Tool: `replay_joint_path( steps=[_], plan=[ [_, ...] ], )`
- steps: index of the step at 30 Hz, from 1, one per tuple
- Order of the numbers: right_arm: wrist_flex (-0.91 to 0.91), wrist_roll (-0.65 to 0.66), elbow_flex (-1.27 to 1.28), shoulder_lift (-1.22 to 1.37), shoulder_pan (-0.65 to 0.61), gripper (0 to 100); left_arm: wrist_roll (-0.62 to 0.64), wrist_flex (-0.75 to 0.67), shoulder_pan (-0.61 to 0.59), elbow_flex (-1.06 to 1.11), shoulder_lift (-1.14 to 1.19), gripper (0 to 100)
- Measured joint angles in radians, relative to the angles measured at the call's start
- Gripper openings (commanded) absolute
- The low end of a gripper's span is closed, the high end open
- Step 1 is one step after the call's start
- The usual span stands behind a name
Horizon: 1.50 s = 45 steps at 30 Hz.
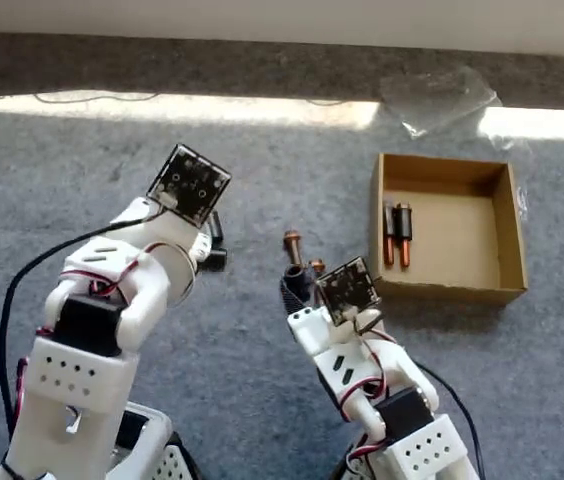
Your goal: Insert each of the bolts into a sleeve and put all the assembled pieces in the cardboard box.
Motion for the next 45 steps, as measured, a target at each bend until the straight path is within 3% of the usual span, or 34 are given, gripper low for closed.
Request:
replay_joint_path(
  steps=[10,19,29,32,40,45],
  plan=[
    [-0.253,0.0,0.0,0.0,-0.069,0.5,0.0,-0.034,0.0,0.106,-0.295,0],
    [-0.29,-0.002,0.049,0.002,-0.069,0.5,0.0,-0.247,0.0,0.308,-0.54,0],
    [-0.292,-0.002,0.061,0.002,-0.069,0.5,0.006,-0.531,-0.002,0.428,-0.588,1],
    [-0.292,-0.002,0.061,0.002,-0.069,0.5,0.101,-0.565,-0.002,0.428,-0.588,1],
    [-0.35,-0.002,0.061,0.002,-0.069,0.5,0.509,-0.623,-0.002,0.428,-0.588,1],
    [-0.491,-0.002,0.061,0.002,-0.069,0.5,0.546,-0.623,0.106,0.428,-0.588,1]
  ],
)
